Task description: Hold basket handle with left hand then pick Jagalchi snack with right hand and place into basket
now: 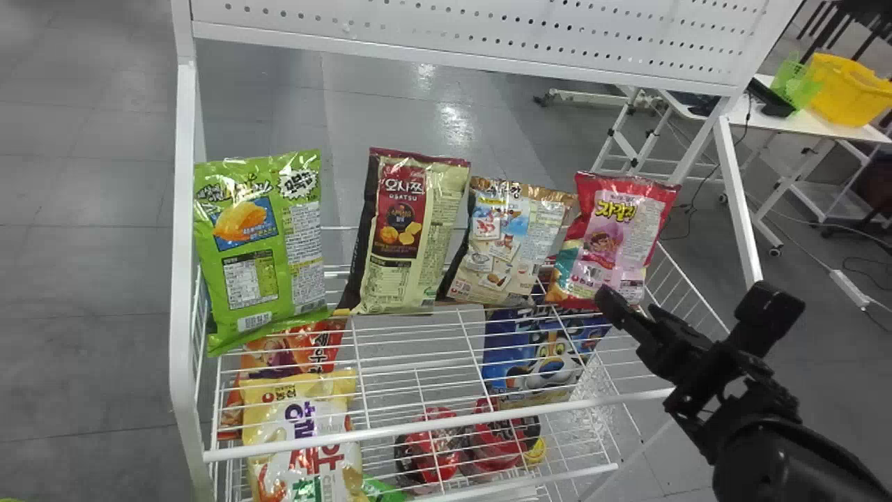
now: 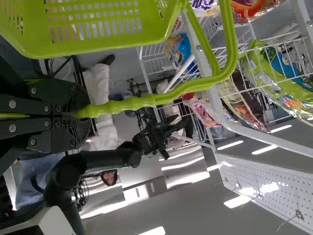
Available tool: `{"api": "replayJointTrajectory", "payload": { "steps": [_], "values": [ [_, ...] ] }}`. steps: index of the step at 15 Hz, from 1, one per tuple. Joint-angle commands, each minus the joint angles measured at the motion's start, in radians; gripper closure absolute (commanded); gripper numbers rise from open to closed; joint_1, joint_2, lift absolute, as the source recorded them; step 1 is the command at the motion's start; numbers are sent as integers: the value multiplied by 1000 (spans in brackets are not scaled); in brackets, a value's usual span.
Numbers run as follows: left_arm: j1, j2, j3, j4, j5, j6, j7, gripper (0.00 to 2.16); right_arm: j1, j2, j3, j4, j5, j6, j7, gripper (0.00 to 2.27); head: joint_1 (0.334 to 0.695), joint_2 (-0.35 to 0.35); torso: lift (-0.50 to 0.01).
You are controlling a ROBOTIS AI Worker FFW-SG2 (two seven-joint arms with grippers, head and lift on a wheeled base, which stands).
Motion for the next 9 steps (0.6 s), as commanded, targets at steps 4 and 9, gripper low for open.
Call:
{"api": "replayJointTrajectory", "payload": {
  "steps": [4,9],
  "values": [
    [0,0,1,5,0,0,-10,2145,-145,-45,-23,97,7,121,-26,80,695,-302,-9],
    [0,3,2,15,3,-6,-10,2145,-266,-129,-53,152,16,265,-41,80,695,-345,-9]
  ]
}}
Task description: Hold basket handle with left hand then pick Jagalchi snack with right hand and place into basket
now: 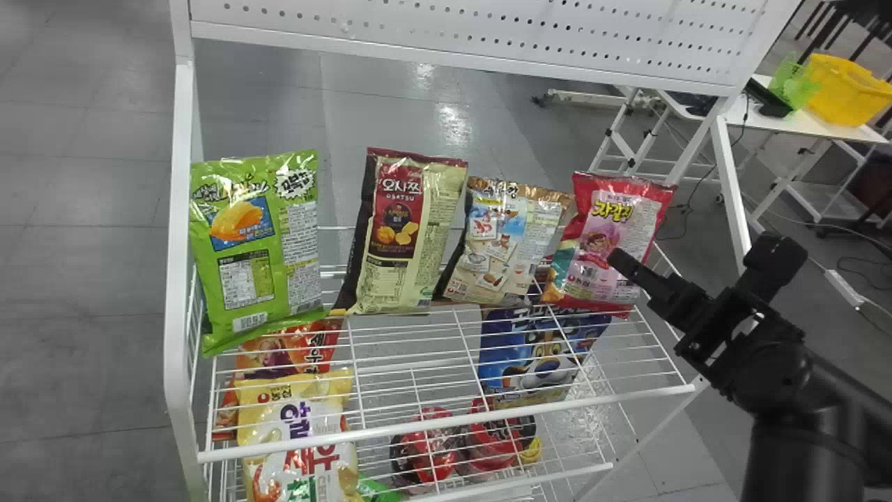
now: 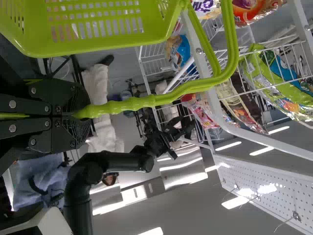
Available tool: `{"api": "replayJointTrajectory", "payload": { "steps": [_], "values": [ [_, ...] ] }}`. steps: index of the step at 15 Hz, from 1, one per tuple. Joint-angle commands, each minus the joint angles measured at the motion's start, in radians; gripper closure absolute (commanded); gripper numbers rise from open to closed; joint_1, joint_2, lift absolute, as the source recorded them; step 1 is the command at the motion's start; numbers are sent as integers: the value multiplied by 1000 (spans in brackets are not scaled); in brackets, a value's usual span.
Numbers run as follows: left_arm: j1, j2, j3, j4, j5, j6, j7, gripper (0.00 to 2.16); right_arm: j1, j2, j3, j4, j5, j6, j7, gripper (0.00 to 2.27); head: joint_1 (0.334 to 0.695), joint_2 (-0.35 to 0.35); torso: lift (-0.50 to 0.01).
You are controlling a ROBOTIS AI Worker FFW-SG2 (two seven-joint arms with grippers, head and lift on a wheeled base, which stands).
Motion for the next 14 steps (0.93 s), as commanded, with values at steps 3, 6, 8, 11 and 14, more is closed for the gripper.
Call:
{"api": "replayJointTrajectory", "payload": {
  "steps": [3,6,8,11,14],
  "values": [
    [-2,4,0,2,0,-1,-10,2145,-87,-40,11,112,34,21,0,80,695,-350,-9],
    [-3,6,0,13,0,-1,-10,2145,-132,-51,28,201,50,-35,0,80,695,-350,-9],
    [-3,6,0,13,0,-1,-10,2145,-167,-58,37,252,62,-87,0,80,695,-348,-9],
    [-3,6,0,14,2,-1,-10,2145,-181,-66,60,281,56,-114,10,76,695,-340,-9],
    [-3,6,0,14,2,-1,-10,2145,-196,-69,89,321,62,-117,7,113,695,-325,-9]
  ]
}}
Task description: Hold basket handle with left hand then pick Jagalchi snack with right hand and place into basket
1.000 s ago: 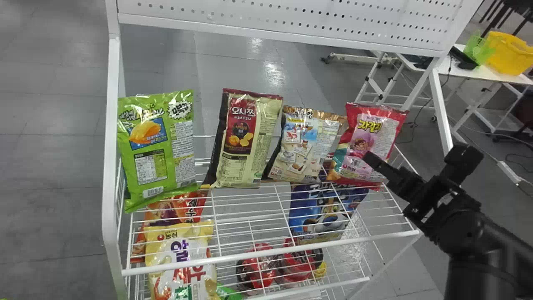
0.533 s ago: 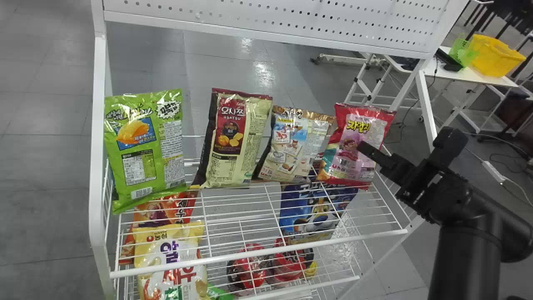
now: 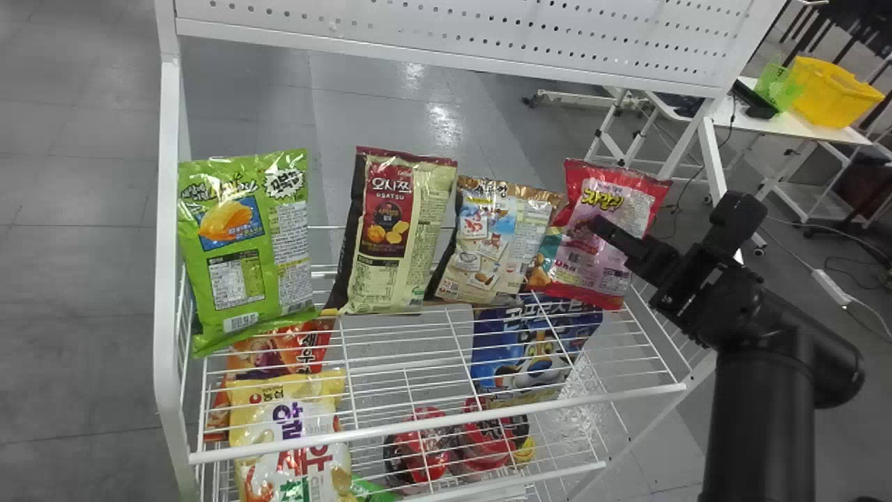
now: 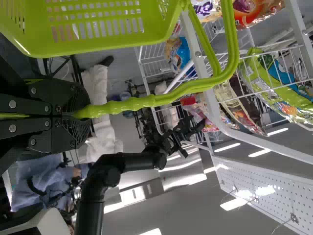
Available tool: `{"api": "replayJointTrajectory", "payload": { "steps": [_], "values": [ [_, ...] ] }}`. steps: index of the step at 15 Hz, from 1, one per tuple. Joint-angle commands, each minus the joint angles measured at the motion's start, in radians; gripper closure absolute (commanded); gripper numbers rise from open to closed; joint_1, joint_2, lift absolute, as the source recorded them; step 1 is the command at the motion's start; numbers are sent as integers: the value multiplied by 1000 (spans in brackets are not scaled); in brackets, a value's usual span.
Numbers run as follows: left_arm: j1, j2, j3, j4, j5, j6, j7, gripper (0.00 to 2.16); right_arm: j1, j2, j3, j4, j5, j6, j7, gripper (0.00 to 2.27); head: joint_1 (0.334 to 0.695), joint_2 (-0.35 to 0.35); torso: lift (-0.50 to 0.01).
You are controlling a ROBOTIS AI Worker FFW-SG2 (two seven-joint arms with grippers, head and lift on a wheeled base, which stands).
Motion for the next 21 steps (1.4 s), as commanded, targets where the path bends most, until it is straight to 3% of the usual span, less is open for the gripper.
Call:
{"api": "replayJointTrajectory", "payload": {
  "steps": [1,3,5,7,8,9,13,21],
  "values": [
    [0,0,0,0,0,0,-10,2145,-13,-4,18,30,5,-3,-2,252,695,-318,-9],
    [0,0,0,0,0,0,-10,2145,-28,-12,32,55,5,1,-8,657,695,-309,-9],
    [0,2,0,0,0,0,-10,2145,-33,-12,31,56,-5,28,-13,1420,695,-303,-9],
    [2,2,0,0,0,0,-10,2145,-23,-10,24,55,-28,53,-16,2017,695,-297,-9],
    [2,2,0,0,0,0,-10,2145,-13,-10,23,50,-31,53,-17,2047,695,-295,-9],
    [2,0,0,0,0,0,-10,2145,-2,-10,23,41,-32,53,-25,2246,695,-293,-9],
    [0,2,-2,8,0,-3,-10,2145,53,-7,18,-39,-46,65,-45,2243,695,-302,-9],
    [-3,5,-3,12,8,-6,-10,2145,145,5,29,-421,-32,467,-149,2243,695,-314,-9]
  ]
}}
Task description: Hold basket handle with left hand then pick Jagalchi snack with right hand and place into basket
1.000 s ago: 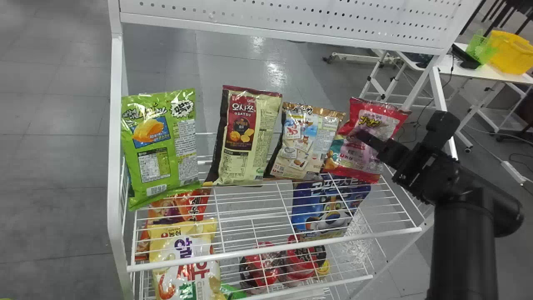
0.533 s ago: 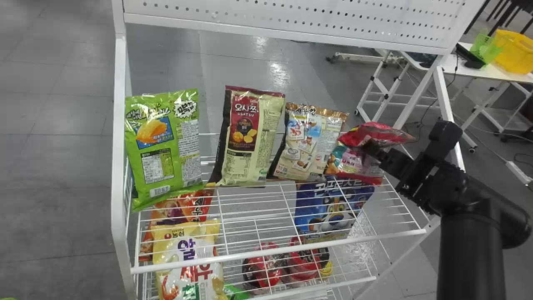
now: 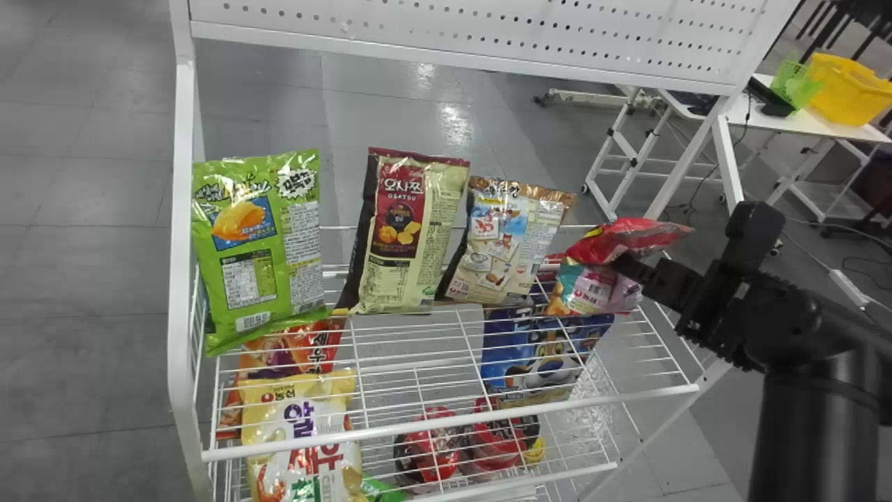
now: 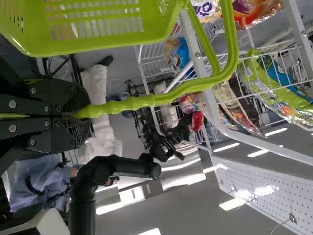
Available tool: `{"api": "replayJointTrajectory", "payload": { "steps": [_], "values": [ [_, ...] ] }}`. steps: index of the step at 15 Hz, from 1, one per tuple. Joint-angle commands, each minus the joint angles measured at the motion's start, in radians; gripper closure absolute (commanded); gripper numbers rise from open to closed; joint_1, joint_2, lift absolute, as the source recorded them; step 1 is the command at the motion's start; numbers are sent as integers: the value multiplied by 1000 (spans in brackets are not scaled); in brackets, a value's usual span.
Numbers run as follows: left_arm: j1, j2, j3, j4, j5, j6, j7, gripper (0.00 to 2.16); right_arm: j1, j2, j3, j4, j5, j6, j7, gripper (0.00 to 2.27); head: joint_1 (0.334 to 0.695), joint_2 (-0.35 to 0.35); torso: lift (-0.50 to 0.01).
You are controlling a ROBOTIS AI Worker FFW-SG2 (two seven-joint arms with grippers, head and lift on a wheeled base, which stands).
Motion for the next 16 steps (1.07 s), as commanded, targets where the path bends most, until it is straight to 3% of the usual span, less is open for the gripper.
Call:
{"api": "replayJointTrajectory", "payload": {
  "steps": [1,8,16],
  "values": [
    [0,1,0,0,3,0,-10,2145,9,0,6,-101,15,129,-22,2243,695,-315,-9],
    [-3,4,0,9,6,-6,-10,2145,18,0,17,-312,-10,425,-51,2243,695,-305,-9],
    [-17,-5,0,12,10,-3,-10,2145,75,-18,12,-544,-131,425,-100,2243,695,-257,-9]
  ]
}}
